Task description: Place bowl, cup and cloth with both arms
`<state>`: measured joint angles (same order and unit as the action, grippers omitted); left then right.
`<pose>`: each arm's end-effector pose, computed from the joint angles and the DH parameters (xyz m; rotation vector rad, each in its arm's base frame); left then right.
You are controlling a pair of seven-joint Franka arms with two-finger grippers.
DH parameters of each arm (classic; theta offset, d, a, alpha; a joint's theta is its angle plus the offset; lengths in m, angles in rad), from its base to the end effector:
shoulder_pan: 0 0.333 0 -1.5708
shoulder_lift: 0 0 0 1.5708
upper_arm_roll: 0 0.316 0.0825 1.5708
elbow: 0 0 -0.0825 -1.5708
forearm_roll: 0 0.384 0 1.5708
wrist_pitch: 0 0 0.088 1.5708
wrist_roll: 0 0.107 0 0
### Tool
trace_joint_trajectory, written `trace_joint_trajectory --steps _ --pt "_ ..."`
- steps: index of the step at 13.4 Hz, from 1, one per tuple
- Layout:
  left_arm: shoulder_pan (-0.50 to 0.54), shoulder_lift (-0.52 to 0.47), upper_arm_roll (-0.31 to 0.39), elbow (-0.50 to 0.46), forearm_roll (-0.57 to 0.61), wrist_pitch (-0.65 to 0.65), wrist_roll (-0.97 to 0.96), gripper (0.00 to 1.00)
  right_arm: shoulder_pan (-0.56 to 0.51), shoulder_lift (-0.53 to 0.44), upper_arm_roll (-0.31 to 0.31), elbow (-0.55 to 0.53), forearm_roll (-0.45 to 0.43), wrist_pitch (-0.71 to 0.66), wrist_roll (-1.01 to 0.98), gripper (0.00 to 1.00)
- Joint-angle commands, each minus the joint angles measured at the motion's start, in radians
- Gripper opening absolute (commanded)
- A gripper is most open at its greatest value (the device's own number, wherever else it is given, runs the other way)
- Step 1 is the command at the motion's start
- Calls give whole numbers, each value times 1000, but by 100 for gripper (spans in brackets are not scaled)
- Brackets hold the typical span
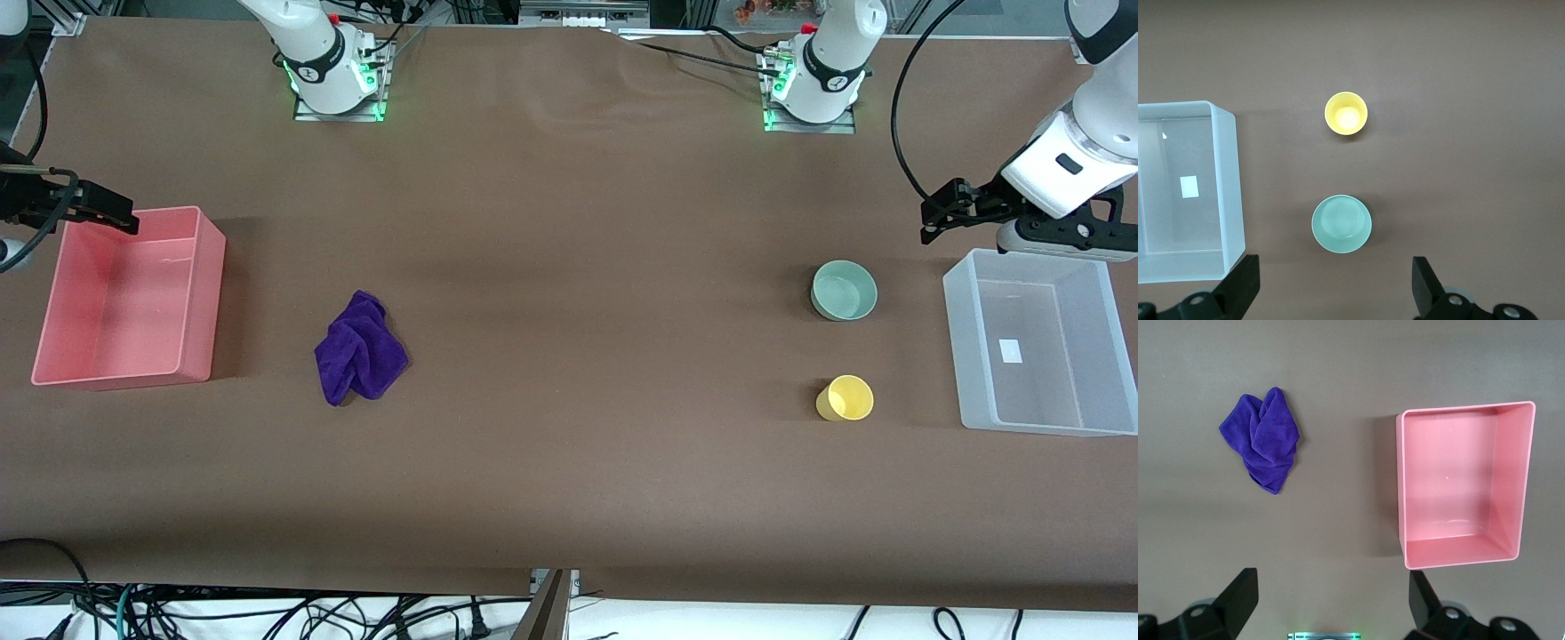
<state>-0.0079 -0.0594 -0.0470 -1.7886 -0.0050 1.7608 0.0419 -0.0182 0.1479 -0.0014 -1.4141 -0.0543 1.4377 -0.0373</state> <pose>0.5463 -0.0311 0.5700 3.1353 -0.1504 0.0495 0.5852 -0.0178 0.6024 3.0846 0.0214 -0.1943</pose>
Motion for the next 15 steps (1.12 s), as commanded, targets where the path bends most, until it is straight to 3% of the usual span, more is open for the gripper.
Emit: trace_joint_trajectory --steps 1,9,15 --pt "2 -11 1 8 -17 -20 -2 100 0 10 -6 32 13 -19 -10 100" --pt "6 -8 1 23 -17 -61 0 100 1 12 -5 32 11 -14 -10 100" --pt "32 29 3 -78 -17 -54 19 100 1 41 0 18 14 18 -1 100"
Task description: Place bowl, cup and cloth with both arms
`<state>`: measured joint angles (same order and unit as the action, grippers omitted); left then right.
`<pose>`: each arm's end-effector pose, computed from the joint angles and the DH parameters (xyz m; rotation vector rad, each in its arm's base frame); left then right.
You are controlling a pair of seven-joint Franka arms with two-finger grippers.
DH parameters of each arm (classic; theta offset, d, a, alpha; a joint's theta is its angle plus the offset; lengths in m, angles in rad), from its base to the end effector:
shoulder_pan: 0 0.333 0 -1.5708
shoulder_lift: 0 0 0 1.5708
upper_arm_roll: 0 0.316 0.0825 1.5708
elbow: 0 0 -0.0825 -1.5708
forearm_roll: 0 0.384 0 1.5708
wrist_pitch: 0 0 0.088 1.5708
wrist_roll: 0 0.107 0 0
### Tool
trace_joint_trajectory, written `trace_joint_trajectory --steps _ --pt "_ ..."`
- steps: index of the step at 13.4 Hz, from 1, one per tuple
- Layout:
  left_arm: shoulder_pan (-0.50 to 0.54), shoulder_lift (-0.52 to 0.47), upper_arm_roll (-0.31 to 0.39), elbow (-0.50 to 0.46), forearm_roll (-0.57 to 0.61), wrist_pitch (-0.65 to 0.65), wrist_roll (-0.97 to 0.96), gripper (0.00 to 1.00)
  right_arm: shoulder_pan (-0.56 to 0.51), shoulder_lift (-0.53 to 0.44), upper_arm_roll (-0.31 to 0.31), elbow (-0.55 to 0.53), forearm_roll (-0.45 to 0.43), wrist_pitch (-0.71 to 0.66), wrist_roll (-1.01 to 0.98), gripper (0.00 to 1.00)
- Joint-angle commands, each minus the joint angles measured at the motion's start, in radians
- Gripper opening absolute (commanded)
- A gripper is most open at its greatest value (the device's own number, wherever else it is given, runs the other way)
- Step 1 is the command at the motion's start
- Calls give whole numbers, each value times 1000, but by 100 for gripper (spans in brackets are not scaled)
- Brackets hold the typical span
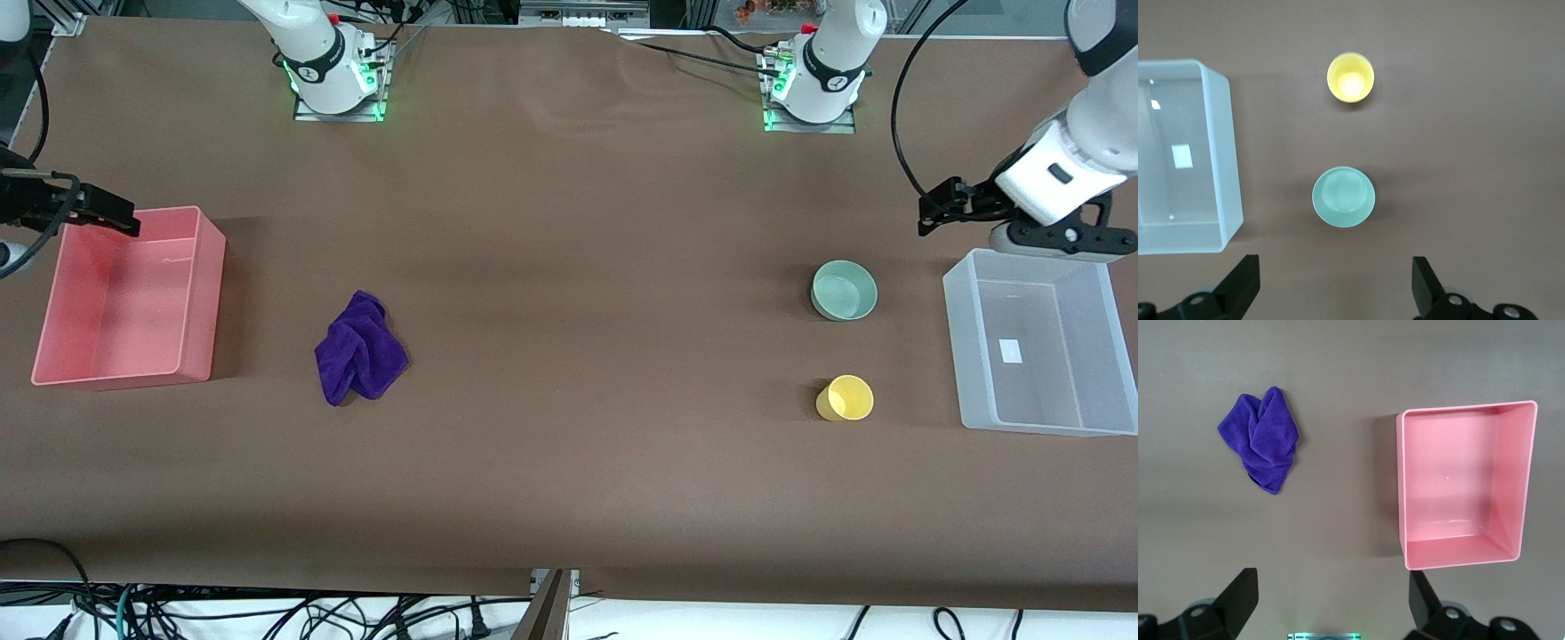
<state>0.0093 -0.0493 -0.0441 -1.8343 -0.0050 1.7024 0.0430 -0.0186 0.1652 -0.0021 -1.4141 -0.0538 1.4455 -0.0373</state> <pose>0.5381 -0.0196 0.5377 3.1335 -0.1204 -0.1296 0.5907 -0.0184 0.5928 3.0843 0.0208 -0.2090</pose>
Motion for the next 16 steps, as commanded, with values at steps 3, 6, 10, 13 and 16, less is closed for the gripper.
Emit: trace_joint_trajectory --steps 3,6,10,13,16 --pt "17 81 7 -62 -15 34 18 100 3 17 7 -142 15 151 -7 100" --pt "41 127 12 -156 -13 210 168 100 9 55 63 -389 32 506 -7 100" --pt "44 222 32 -307 -15 477 317 100 72 174 70 -496 35 768 -7 100" --pt "46 327 35 -367 -15 604 365 100 120 241 70 -575 34 953 -7 100" --pt "46 404 56 -370 -15 675 498 81 140 292 70 -628 29 1059 -9 100"
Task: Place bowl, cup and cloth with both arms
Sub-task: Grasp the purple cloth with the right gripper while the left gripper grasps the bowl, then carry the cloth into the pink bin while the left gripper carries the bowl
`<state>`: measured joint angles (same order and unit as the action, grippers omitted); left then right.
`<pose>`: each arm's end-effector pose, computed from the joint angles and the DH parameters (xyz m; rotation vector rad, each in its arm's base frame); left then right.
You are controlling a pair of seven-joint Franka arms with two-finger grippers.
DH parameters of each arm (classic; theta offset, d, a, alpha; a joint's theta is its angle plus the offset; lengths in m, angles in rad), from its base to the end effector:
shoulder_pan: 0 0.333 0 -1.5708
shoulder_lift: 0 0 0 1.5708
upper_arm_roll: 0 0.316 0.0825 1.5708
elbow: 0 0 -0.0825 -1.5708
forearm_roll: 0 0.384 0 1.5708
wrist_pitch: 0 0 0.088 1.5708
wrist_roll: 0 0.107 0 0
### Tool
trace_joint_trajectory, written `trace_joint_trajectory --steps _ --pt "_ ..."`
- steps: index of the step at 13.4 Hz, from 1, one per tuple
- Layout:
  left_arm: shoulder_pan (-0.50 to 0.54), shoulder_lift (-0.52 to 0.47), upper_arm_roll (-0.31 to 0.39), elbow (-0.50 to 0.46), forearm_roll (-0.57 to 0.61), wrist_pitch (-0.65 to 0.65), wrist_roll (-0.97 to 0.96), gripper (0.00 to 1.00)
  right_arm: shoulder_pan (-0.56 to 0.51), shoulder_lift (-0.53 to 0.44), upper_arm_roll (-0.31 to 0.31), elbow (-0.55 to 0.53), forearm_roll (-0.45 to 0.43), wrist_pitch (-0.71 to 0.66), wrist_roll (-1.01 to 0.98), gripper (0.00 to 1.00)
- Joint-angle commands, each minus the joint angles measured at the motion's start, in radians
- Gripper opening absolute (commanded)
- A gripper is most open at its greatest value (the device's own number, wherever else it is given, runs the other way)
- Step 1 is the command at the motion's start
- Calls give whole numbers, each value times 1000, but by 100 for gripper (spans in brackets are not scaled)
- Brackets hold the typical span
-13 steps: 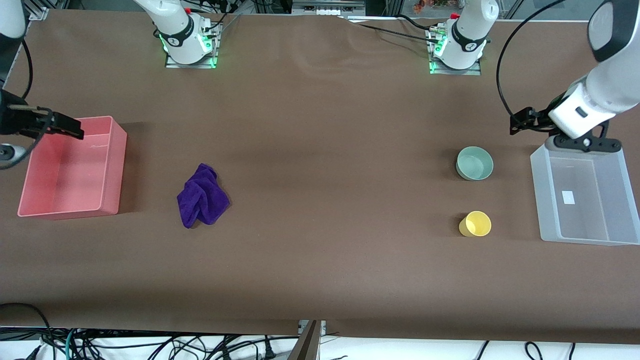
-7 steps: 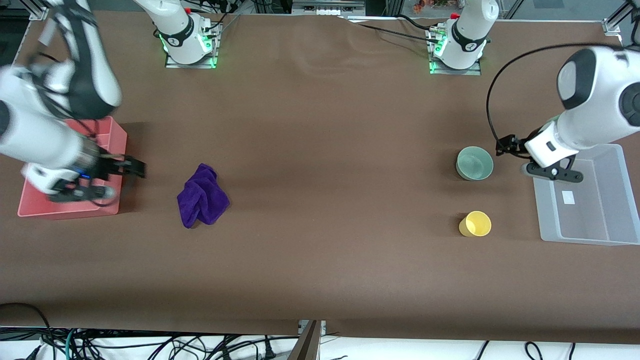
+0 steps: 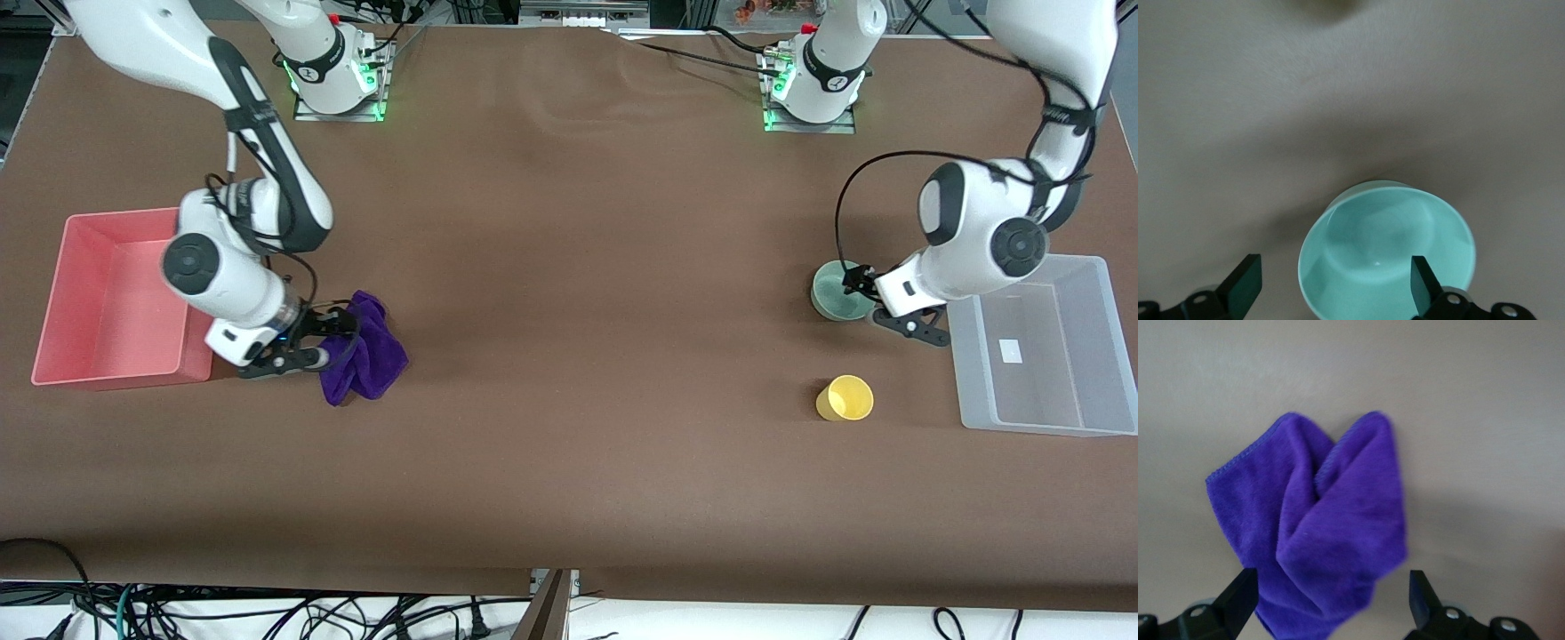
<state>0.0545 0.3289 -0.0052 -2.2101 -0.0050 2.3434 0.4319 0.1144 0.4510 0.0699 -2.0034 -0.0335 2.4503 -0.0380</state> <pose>0.5306 0.0261 0.2137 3.0215 -0.5790 -0.2913 0.5969 0.1101 0.2302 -3.1099 -0.3769 0.0053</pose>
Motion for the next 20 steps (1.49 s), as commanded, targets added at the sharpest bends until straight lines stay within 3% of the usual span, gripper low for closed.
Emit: trace_joint_trajectory --steps 1,2,3,4,5,7,8,12,15,18,20 --pt "2 27 25 7 -15 36 181 48 11 23 -2 -44 9 79 -10 100" --pt "5 27 28 10 -15 37 233 19 14 38 -2 -49 9 108 -13 100" --pt "7 27 30 12 -15 37 254 0 19 50 -2 -54 9 133 -25 100" --pt "7 35 30 10 -15 37 254 0 19 60 -2 -55 9 154 -42 90" --pt "5 44 30 12 -15 37 254 0 19 67 -2 -55 9 163 -80 70" --pt "7 39 30 16 -15 34 263 0 18 77 -4 -54 10 174 -166 18" --pt "8 27 30 21 -15 33 271 0 16 75 -4 -51 11 173 -171 0" --pt "25 -103 33 91 -15 -92 269 0 4 39 -12 6 11 113 -171 0" --pt "36 -119 83 310 -3 -374 332 0 -38 -12 -21 177 1 -208 -177 0" --pt "42 -93 174 423 83 -400 477 0 -51 -64 -76 358 -9 -553 -236 0" --pt "44 -44 253 467 92 -379 481 0 -67 -86 -145 473 -35 -763 -348 0"
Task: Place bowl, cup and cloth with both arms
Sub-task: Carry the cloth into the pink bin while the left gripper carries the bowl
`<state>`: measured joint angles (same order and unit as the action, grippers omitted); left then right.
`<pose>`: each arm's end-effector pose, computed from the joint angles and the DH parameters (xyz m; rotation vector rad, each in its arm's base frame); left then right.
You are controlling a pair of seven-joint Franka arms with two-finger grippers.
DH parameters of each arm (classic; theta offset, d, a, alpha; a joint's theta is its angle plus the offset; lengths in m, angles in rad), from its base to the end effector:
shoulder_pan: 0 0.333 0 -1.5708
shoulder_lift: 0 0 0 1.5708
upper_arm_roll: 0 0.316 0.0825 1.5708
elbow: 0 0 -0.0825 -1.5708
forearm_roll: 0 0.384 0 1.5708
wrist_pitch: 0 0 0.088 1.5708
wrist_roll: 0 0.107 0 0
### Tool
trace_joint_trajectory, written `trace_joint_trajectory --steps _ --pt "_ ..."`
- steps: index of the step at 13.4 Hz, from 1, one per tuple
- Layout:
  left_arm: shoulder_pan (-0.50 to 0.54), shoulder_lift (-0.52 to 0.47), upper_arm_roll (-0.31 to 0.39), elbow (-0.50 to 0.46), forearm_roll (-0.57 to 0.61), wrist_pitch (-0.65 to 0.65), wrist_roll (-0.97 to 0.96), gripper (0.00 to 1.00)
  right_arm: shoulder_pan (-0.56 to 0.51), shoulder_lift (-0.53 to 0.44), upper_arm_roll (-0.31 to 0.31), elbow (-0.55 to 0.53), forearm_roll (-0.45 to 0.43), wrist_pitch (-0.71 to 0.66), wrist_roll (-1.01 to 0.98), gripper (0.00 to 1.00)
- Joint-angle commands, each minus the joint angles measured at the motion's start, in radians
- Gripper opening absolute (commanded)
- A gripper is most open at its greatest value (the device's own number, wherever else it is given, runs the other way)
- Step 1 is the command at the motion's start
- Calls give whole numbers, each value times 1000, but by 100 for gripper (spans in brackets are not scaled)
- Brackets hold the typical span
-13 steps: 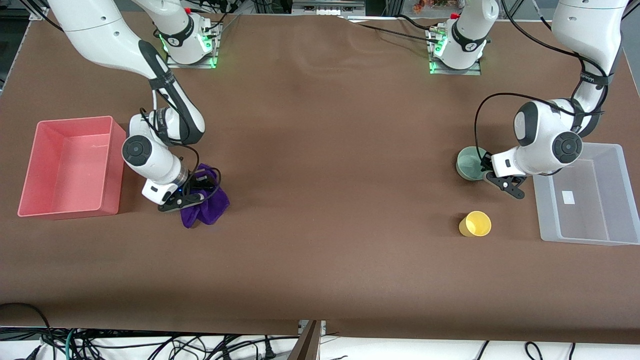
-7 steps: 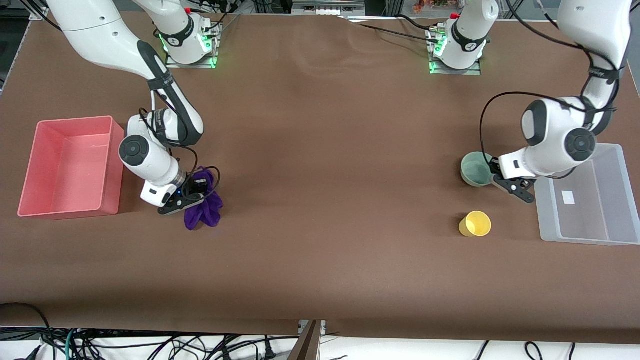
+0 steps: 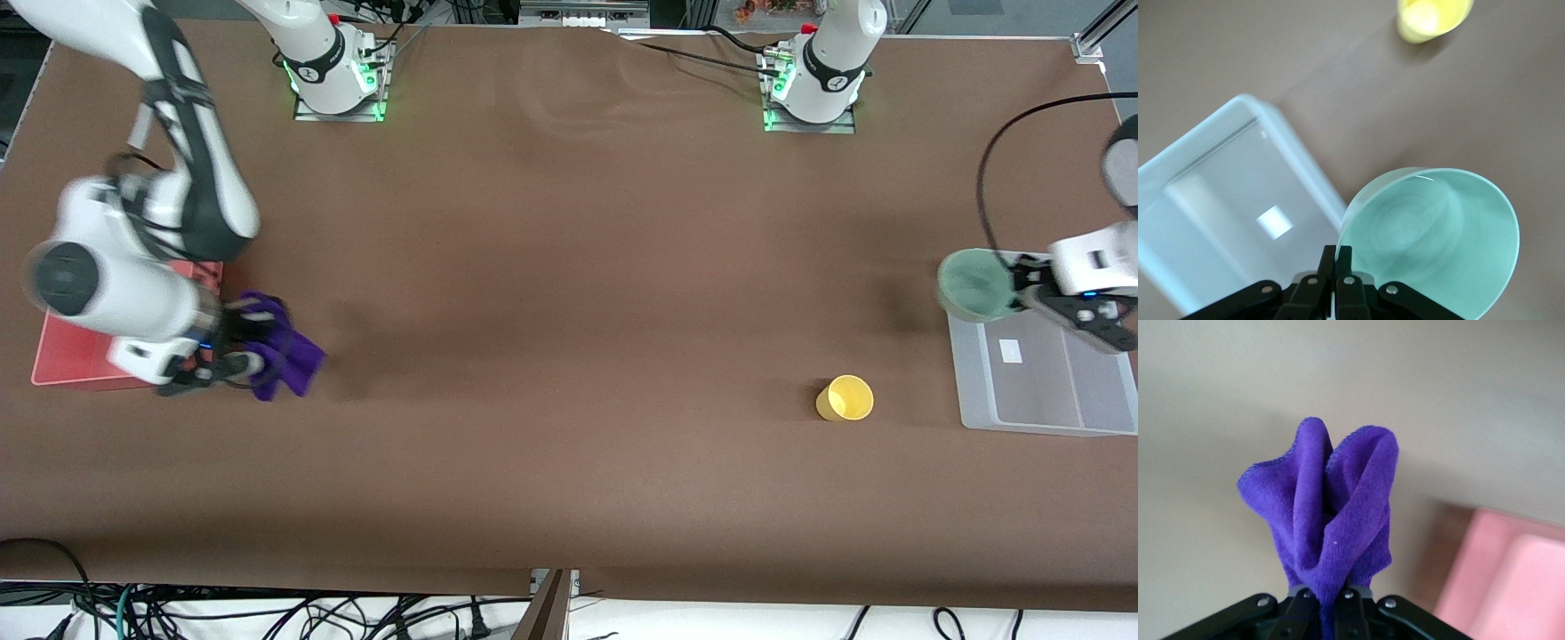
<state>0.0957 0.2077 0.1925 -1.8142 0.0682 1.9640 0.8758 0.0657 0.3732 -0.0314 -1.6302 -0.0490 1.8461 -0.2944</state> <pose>0.5842 0.1716 0.4226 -2.9363 0.9381 0.1566 0.6451 0.0203 0.3919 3.0481 0.5342 -0.2532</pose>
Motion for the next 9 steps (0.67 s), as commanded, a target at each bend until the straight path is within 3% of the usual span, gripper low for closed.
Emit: trace_joint_trajectory --steps 1,3,5,9 --pt "2 107 85 84 22 62 40 0 -20 -16 -94 134 -34 -236 -165 0" --pt "10 195 152 87 19 206 54 0 -39 -33 -195 127 -43 -284 -315 0" --pt "59 275 160 101 -1 320 101 0 -79 -34 -267 72 -43 -260 -416 0" --pt "101 404 156 122 -131 345 137 0 -174 -47 -271 -132 -43 -103 -424 0"
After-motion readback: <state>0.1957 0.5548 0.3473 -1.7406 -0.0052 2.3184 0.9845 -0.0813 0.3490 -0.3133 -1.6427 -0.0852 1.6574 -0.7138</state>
